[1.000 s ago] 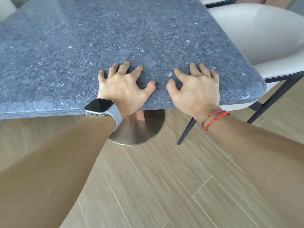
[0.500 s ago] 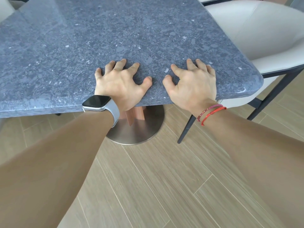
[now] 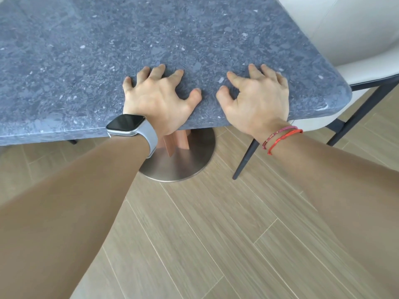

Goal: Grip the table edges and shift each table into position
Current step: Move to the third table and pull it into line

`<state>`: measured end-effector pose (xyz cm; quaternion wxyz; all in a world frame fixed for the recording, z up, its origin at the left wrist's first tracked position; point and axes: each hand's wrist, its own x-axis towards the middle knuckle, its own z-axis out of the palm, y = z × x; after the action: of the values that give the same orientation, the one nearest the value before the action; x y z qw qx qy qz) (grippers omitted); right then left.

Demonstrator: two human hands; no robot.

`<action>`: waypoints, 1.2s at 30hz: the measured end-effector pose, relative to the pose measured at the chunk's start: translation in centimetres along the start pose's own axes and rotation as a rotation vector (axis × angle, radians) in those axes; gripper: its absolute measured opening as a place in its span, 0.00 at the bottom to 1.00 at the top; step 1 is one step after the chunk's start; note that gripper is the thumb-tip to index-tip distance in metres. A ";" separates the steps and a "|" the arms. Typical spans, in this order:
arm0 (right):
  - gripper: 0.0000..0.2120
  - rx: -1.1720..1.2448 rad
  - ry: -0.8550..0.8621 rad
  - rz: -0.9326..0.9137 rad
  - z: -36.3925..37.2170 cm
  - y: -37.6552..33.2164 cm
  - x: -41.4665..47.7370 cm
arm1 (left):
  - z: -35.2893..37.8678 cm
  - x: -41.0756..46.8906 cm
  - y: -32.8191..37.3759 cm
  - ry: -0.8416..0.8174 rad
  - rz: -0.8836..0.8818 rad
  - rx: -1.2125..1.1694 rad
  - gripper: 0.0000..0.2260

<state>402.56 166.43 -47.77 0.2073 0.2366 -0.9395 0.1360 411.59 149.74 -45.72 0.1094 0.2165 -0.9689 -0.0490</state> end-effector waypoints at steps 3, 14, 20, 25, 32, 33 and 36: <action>0.29 0.010 0.016 0.011 0.2 0.0 -0.1 | 0.0 -0.2 0.1 0.021 -0.009 -0.010 0.30; 0.29 0.028 0.006 0.013 0.1 0.0 -0.1 | -0.1 -0.3 0.2 0.034 -0.011 -0.025 0.30; 0.27 0.020 0.007 0.004 0.1 0.0 -0.2 | 0.1 -0.3 0.1 0.036 -0.005 -0.019 0.30; 0.27 0.012 -0.002 0.005 0.0 0.0 -0.2 | 0.0 -0.1 0.0 0.031 -0.007 -0.016 0.30; 0.28 0.025 -0.009 0.023 -0.2 -0.1 -0.3 | 0.3 0.0 -0.2 0.036 -0.005 -0.024 0.31; 0.28 0.026 -0.013 0.025 -0.2 0.0 -0.3 | 0.4 0.1 -0.2 0.034 -0.005 -0.024 0.31; 0.27 0.022 -0.036 0.026 -0.3 -0.1 -0.2 | 0.3 0.0 -0.3 0.030 -0.003 -0.028 0.31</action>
<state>402.89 166.58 -47.61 0.1858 0.2291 -0.9445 0.1448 411.58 149.49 -46.07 0.1267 0.2171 -0.9661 -0.0594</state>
